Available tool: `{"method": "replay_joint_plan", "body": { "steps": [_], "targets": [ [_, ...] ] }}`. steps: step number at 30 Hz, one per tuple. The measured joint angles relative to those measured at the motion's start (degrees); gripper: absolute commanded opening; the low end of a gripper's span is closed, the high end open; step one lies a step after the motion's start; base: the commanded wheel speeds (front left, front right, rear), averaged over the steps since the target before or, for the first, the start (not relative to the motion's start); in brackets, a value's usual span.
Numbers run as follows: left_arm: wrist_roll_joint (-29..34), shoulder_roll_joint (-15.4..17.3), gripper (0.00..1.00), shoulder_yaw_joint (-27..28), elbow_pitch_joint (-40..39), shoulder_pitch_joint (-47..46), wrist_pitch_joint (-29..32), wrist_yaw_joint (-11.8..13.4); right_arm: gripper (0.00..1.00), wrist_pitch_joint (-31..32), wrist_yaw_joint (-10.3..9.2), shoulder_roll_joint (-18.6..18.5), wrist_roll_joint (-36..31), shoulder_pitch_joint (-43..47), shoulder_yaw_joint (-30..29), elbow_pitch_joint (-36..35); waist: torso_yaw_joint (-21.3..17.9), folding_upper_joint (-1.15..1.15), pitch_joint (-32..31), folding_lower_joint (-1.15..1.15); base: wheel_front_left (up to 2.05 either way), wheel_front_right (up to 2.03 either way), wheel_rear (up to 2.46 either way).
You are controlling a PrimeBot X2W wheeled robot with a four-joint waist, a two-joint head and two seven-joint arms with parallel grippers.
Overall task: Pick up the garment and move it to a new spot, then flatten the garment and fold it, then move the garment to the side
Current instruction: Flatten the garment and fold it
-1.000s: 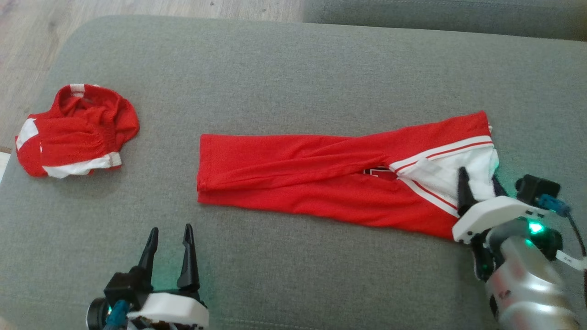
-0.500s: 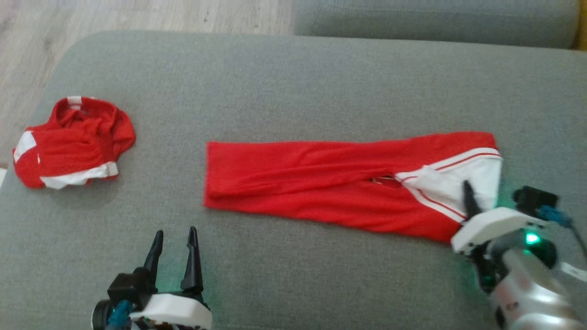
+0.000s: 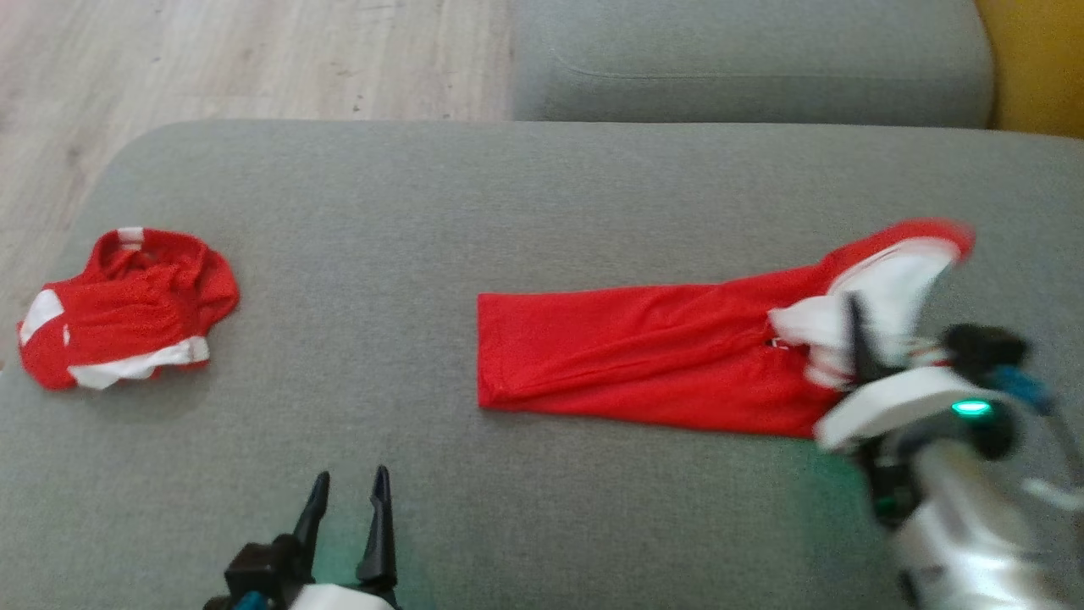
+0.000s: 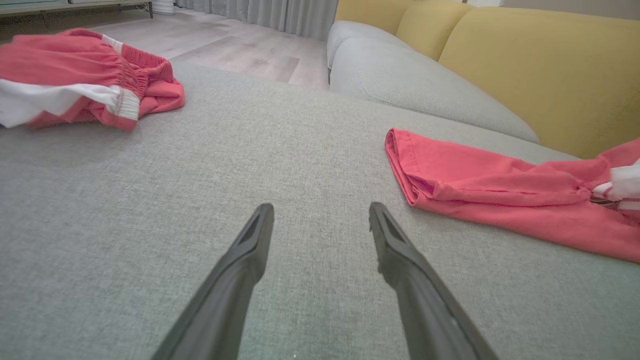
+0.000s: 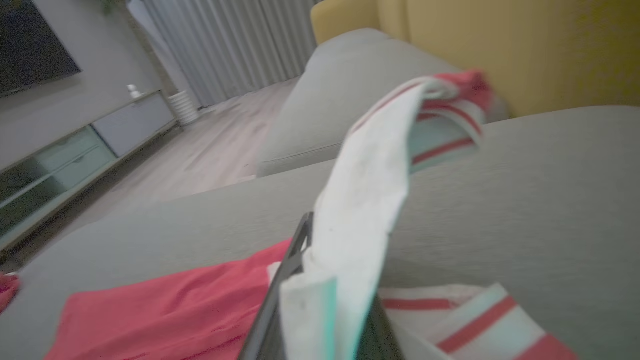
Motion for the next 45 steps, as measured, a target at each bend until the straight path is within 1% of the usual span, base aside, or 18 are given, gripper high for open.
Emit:
{"method": "replay_joint_plan", "body": {
  "steps": [3, 5, 8, 11, 17, 18, 19, 22, 25, 28, 31, 35, 38, 42, 43, 45],
  "targets": [
    [-0.2, 0.0, 1.0, -1.2, 0.7, 0.0, 0.0, -0.1, 0.0, 0.0, -0.01, 3.7, 1.9, 0.8, 5.8, -2.4, 1.1, 0.0, -0.3, 0.0, 0.0, 0.0, 0.0],
    [-0.1, 0.0, 1.0, -1.6, 0.7, 0.0, 0.0, -0.1, 0.0, 0.0, -0.01, 5.0, 4.2, 1.0, 9.2, -3.2, 2.3, 0.0, -0.4, 0.0, 0.0, 0.0, 0.0],
    [0.6, 0.0, 1.0, -2.1, 0.9, -0.1, 0.0, -0.6, 0.0, 0.1, 0.0, 5.5, 7.9, 1.0, 12.7, -3.7, 4.6, 0.0, -0.4, 0.0, 0.0, 0.0, 0.0],
    [1.4, 0.0, 1.0, -2.3, 1.0, -0.1, 0.0, -1.0, 0.0, 0.1, -0.01, 5.8, 10.1, 0.9, 15.2, -3.2, 7.3, 0.0, -0.4, 0.0, 0.0, 0.0, 0.0],
    [1.7, 0.0, 1.0, -2.4, 0.9, -0.1, 0.0, -1.1, 0.0, 0.1, -0.01, 6.8, 12.6, -0.3, 19.4, 0.3, 12.9, 0.0, -0.3, 0.0, 0.0, 0.0, 0.0],
    [1.8, 0.1, 1.0, -2.5, 0.9, -0.2, 0.0, -1.5, 0.87, 0.1, -0.01, 6.8, 13.1, -0.8, 19.8, 0.8, 13.7, 0.0, -0.2, 0.0, 0.0, 0.0, 0.0],
    [1.8, 0.1, 1.0, -2.6, 0.9, -0.2, 0.0, -1.5, 1.0, 0.1, -0.01, 6.8, 13.9, -1.2, 20.0, 1.0, 14.4, 0.0, -0.1, 0.0, 0.0, 0.0, 0.0],
    [1.8, 0.1, 1.0, -2.6, 0.8, -0.5, 0.0, -1.5, 1.0, 0.1, -0.01, 6.9, 14.9, -2.6, 20.6, 1.2, 15.5, 0.0, 0.2, 0.0, 0.0, 0.0, 0.0],
    [1.8, 0.1, 1.0, -2.6, 0.5, -0.6, 0.0, -1.5, 1.0, 0.0, 0.0, 7.2, 14.7, -3.3, 20.0, 0.7, 14.5, 0.0, 0.3, 0.01, 0.0, 0.0, 0.0],
    [1.8, 0.1, 1.0, -2.4, -0.1, -0.8, 0.0, -1.1, 1.0, 0.0, -0.01, 6.9, 12.5, -2.7, 15.5, -1.5, 12.7, 0.0, 0.3, 0.01, 0.0, 0.0, 0.0],
    [1.4, 0.1, 1.0, -2.3, -0.4, -1.2, 0.0, -1.0, 1.0, 0.0, 0.0, 6.2, 7.8, -1.5, 9.3, -3.8, 10.3, 0.0, 0.1, 0.01, 0.0, 0.0, 0.0],
    [1.4, 0.1, 1.0, -2.1, -0.7, -1.6, 0.0, -0.9, 1.0, 0.0, -0.01, 6.0, 0.8, 3.5, 0.6, -5.9, 6.6, 0.0, -0.4, 0.01, 0.0, 0.0, 0.0],
    [1.4, 0.0, 1.0, -1.2, -0.7, -1.6, 0.0, -0.3, 1.0, 0.0, -0.01, 6.2, -3.8, 7.7, -4.1, -7.2, 3.7, 0.0, -0.7, 0.01, 0.0, 0.0, 0.0],
    [2.0, 0.0, 1.0, 0.5, -0.7, -1.8, 0.0, 0.6, 1.0, 0.0, -0.01, 6.7, -8.6, 10.7, -8.3, -9.5, 0.1, 0.0, -1.0, 0.01, 0.0, 0.0, 0.0],
    [2.0, 0.0, 1.0, 0.5, -0.7, -1.8, 0.0, 0.6, 1.0, 0.0, -0.01, 6.7, -8.6, 10.7, -8.3, -9.5, 0.1, 0.0, -1.0, 0.01, 0.0, 0.0, 0.0],
    [2.1, 0.0, 1.0, 1.6, -0.7, -1.8, 0.0, 0.8, 1.0, 0.0, -0.01, 7.0, -9.9, 11.4, -9.8, -10.8, -1.5, 0.0, -1.2, 0.01, 0.0, 0.0, 0.0]
  ]
}}
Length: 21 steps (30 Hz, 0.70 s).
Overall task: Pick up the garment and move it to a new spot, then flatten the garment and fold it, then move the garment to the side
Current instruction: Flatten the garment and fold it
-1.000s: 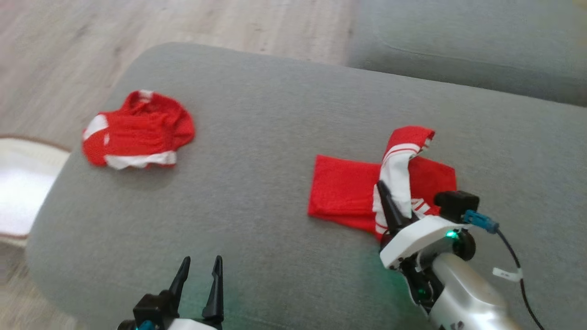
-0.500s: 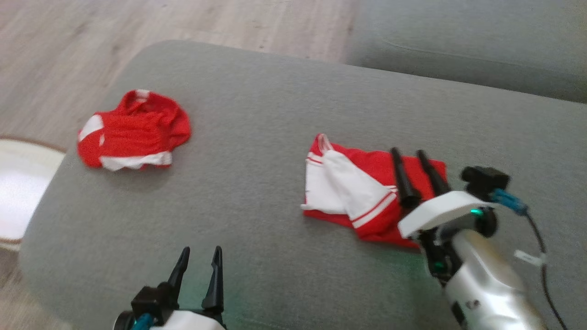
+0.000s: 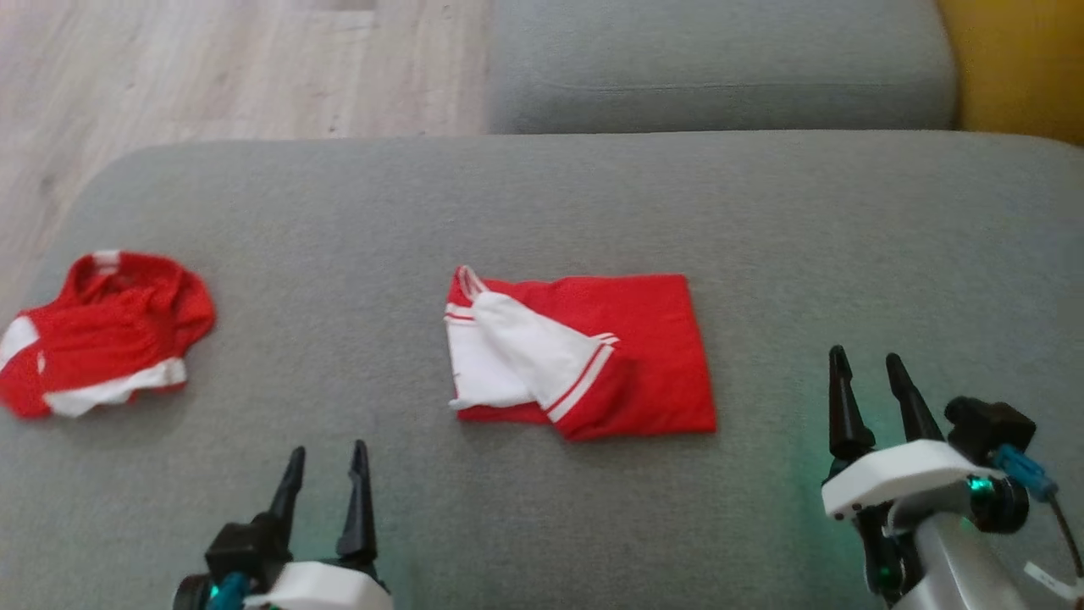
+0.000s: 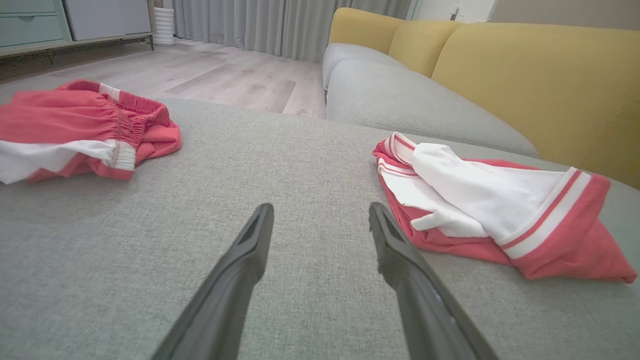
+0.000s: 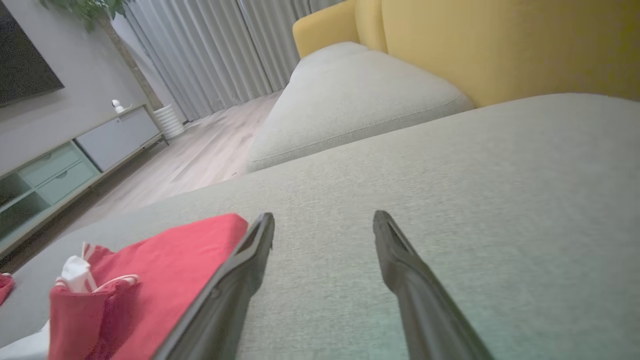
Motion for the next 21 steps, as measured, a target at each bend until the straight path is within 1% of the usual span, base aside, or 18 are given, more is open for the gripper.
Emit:
{"method": "replay_joint_plan", "body": {
  "steps": [4, 7, 10, 14, 19, 21],
  "targets": [
    [0.7, 0.0, 1.0, 2.3, -0.4, 0.5, 0.0, 0.6, 1.0, 0.0, 0.0, 0.3, -2.2, 2.0, -0.8, -1.1, -2.5, 0.0, -0.6, 0.0, 0.0, 0.0, 0.0],
    [1.1, 0.0, 1.0, 3.2, -0.5, 1.4, 0.0, 0.6, 1.0, 0.0, 0.0, 0.7, -4.6, 4.5, -1.0, -1.8, -3.2, 0.0, -1.3, 0.0, 0.0, 0.0, 0.0],
    [1.9, 0.0, 1.0, 3.3, -0.5, 3.2, 0.0, 0.6, 1.0, 0.0, 0.0, 1.0, -7.7, 6.7, -1.3, -3.9, -3.2, 0.0, -1.9, 0.0, 0.0, 0.0, 0.0],
    [2.9, 0.0, 1.0, 3.4, -0.5, 4.3, 0.0, 0.6, 1.0, 0.0, 0.0, 1.1, -8.6, 8.3, -1.4, -5.8, -2.8, 0.0, -2.4, 0.0, 0.0, 0.0, 0.0],
    [3.3, 0.0, 1.0, 3.3, -0.5, 4.3, 0.0, 0.5, 1.0, 0.0, 0.0, 1.2, -8.2, 9.0, -0.8, -6.0, -2.1, 0.0, -2.6, 0.0, 0.0, 0.0, 0.0],
    [3.3, 0.0, 1.0, 3.0, -0.5, 4.3, 0.0, 0.1, 1.0, 0.0, 0.0, 1.2, -6.8, 9.2, -0.2, -5.8, -1.6, 0.0, -2.3, 0.0, 0.0, 0.0, 0.0]
  ]
}}
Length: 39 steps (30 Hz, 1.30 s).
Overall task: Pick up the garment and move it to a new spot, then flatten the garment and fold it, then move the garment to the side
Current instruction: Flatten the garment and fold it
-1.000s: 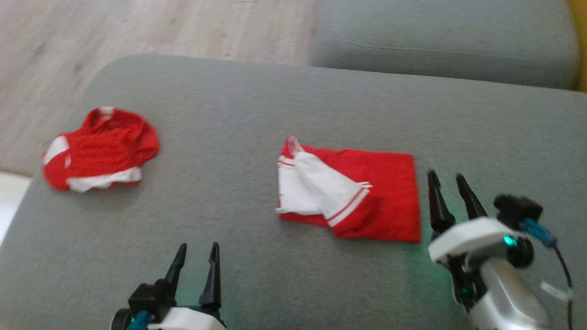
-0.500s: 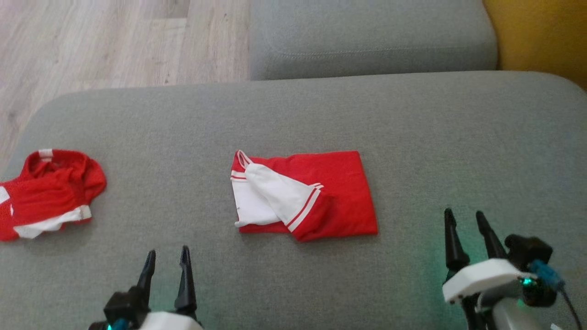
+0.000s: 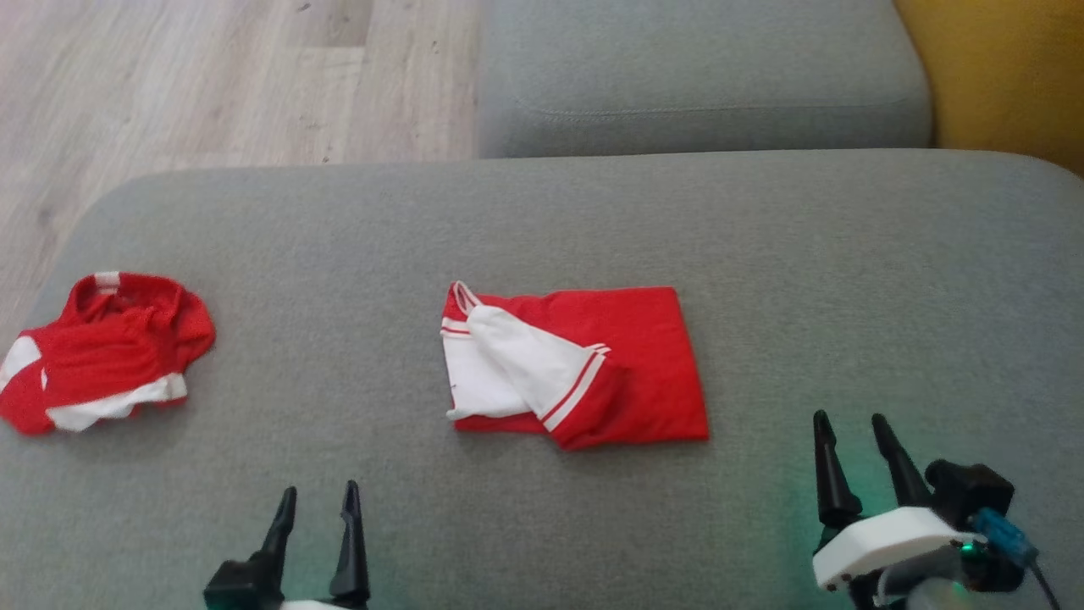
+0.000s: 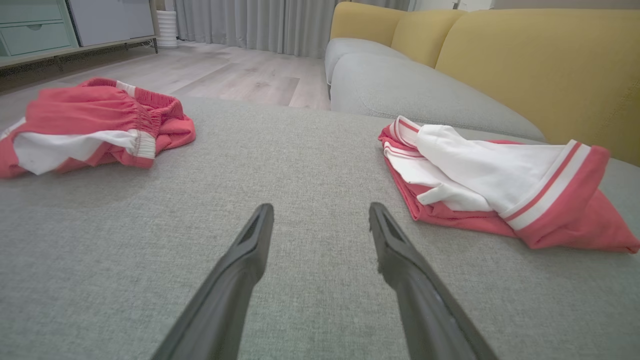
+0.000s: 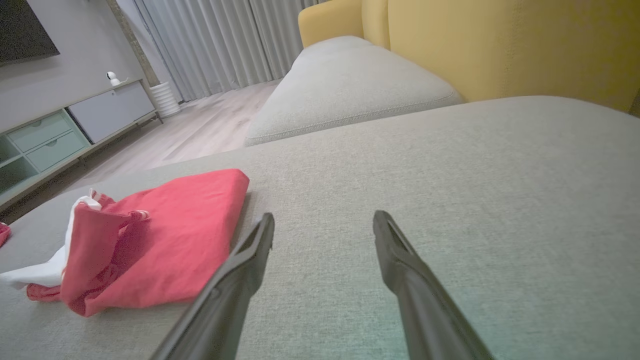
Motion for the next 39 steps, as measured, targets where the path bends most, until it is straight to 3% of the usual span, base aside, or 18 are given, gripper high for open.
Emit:
{"method": "replay_joint_plan", "body": {
  "steps": [2, 11, 17, 23, 26, 29, 34, 39],
  "targets": [
    [0.0, 0.0, 1.0, -0.9, 0.0, -0.1, 0.0, 0.0, 0.0, 0.0, 0.0, 0.0, 1.6, 0.0, 1.2, 0.6, 0.7, 0.0, 0.4, 0.0, 0.0, 0.0, 0.0],
    [-0.1, 0.0, 1.0, -4.7, 0.5, -0.6, 0.0, -1.0, 0.0, 0.0, 0.0, 0.0, 4.2, -5.7, 8.9, 5.2, 7.2, 0.0, 3.5, 0.01, 0.0, 0.0, 0.0],
    [-1.3, 0.0, 1.0, -5.4, 0.6, -2.7, 0.0, -1.0, 0.0, 0.0, 0.0, -0.1, 4.0, -12.5, 11.8, 12.9, 12.8, 0.0, 5.9, 0.01, 0.0, 0.0, 0.0],
    [-1.7, 0.0, 1.0, -5.5, 0.5, -3.7, 0.0, -1.0, 0.0, 0.0, 0.0, -0.4, 8.6, -15.5, 23.3, 11.3, 16.7, 0.0, 8.0, 0.01, 0.0, 0.0, 0.0],
    [-2.2, 0.0, 1.0, -5.4, 0.3, -3.7, 0.0, -1.0, 0.0, 0.0, 0.01, -0.3, 10.3, -16.3, 30.9, 8.8, 16.4, 0.0, 8.2, 0.01, 0.0, 0.0, 0.0],
    [-2.3, 0.0, 1.0, -5.4, 0.1, -3.7, 0.0, -1.0, 0.0, 0.0, 0.0, -0.3, 11.6, -16.2, 33.4, 7.8, 14.9, 0.0, 7.8, 0.0, 0.0, 0.0, 0.0],
    [-2.3, 0.0, 1.0, -5.3, -0.1, -3.8, 0.0, -0.9, 0.0, 0.0, 0.01, -0.3, 11.8, -16.2, 30.3, 7.4, 11.9, 0.0, 7.2, 0.0, 0.0, 0.0, 0.0],
    [-2.3, 0.0, 1.0, -4.9, -0.1, -3.9, 0.0, -0.7, 0.0, 0.0, 0.01, -0.3, 8.6, -15.2, 21.1, 7.0, 7.3, 0.0, 6.1, 0.0, 0.0, 0.0, 0.0]
  ]
}}
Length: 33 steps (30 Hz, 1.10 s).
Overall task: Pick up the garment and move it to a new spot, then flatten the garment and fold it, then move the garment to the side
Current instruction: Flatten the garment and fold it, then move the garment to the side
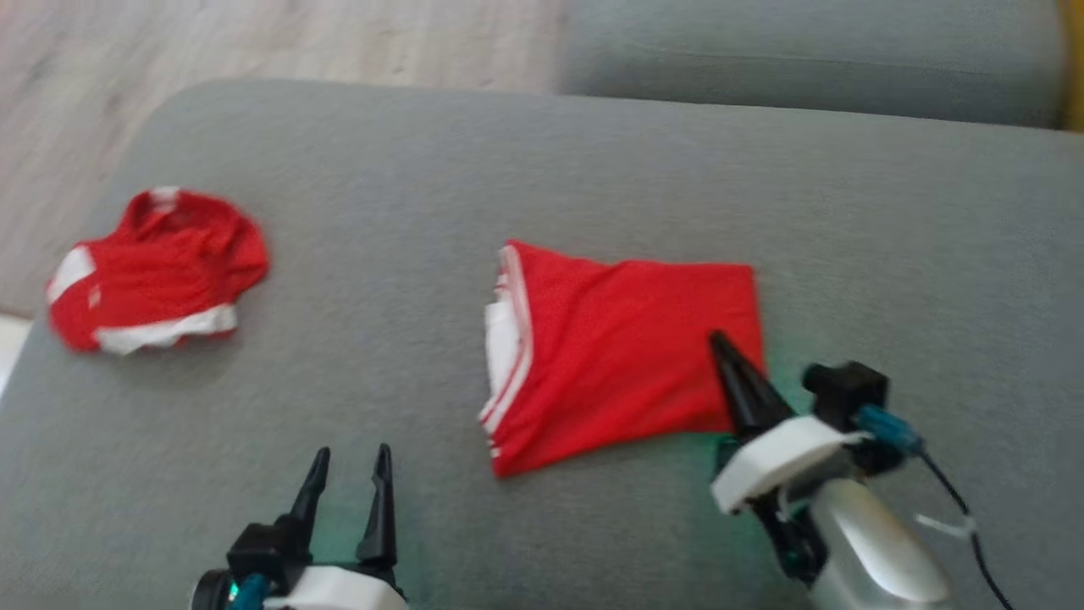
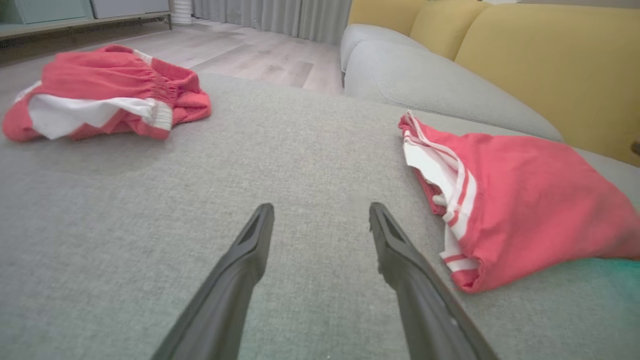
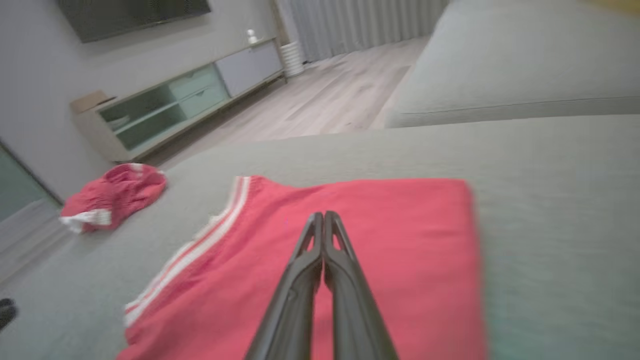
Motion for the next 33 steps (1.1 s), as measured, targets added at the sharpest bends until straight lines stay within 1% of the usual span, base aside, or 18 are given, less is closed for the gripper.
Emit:
{"method": "replay_joint_plan", "body": {
  "steps": [5, 6, 7, 8, 9, 12, 16, 24, 28, 33],
  "targets": [
    [0.3, 0.0, 1.0, 2.1, 0.4, 0.0, 0.0, 0.5, 0.0, 0.0, -0.01, 0.0, -4.8, 3.9, -8.5, 0.0, -4.9, 0.0, -1.1, 0.0, 0.0, 0.0, 0.0],
    [0.3, 0.0, 1.0, 2.3, 0.5, 0.0, 0.0, 0.6, 0.1, 0.0, 0.0, 0.0, -5.4, 4.7, -10.3, -0.1, -5.8, 0.0, -1.3, 0.0, 0.0, 0.0, 0.0],
    [0.5, -0.1, 1.0, 2.7, 0.7, 0.0, 0.0, 0.6, 0.5, 0.0, -0.01, 0.0, -6.0, 5.4, -12.0, -0.4, -6.6, 0.0, -1.6, 0.0, 0.0, 0.0, 0.0],
    [0.7, -0.1, 1.0, 3.2, 0.8, 0.0, 0.0, 0.6, 0.87, 0.0, -0.01, 0.0, -6.4, 6.1, -13.6, -1.1, -7.4, 0.0, -1.9, 0.0, 0.0, 0.0, 0.0],
    [0.7, 0.0, 1.0, 3.6, 1.0, 0.0, 0.0, 0.8, 1.0, 0.0, -0.01, 0.0, -6.7, 6.8, -14.9, -1.6, -8.1, 0.0, -2.1, 0.0, 0.0, 0.0, 0.0],
    [0.9, 0.0, 1.0, 4.0, 1.0, 0.2, 0.0, 0.9, 1.0, 0.0, -0.01, 0.1, -7.6, 8.6, -17.8, -2.9, -9.8, 0.0, -2.9, 0.0, 0.0, 0.0, 0.0],
    [1.8, 0.0, 1.0, 5.1, 0.9, 1.1, 0.0, 1.5, 1.0, 0.0, 0.0, 0.1, -7.8, 11.2, -18.9, -3.8, -10.9, 0.0, -4.0, -0.01, 0.0, 0.0, 0.0],
    [2.2, 0.0, 1.0, 5.2, 0.3, 3.3, 0.0, 2.1, 1.0, 0.0, -0.01, 0.2, -8.2, 12.6, -18.9, -3.9, -10.1, 0.0, -4.6, 0.0, 0.0, 0.0, 0.0],
    [2.2, 0.0, 1.0, 5.0, 0.0, 3.3, 0.0, 2.1, 1.0, 0.0, -0.01, 0.2, -7.9, 12.5, -17.5, -3.6, -9.3, 0.0, -4.3, -0.01, 0.0, 0.0, 0.0],
    [1.2, 0.0, 1.0, 4.1, -0.2, 3.2, 0.0, 2.1, 1.0, 0.0, -0.01, 0.2, -5.0, 8.9, -11.1, 1.6, -8.3, 0.0, -3.0, 0.0, 0.0, 0.0, 0.0]
  ]
}}
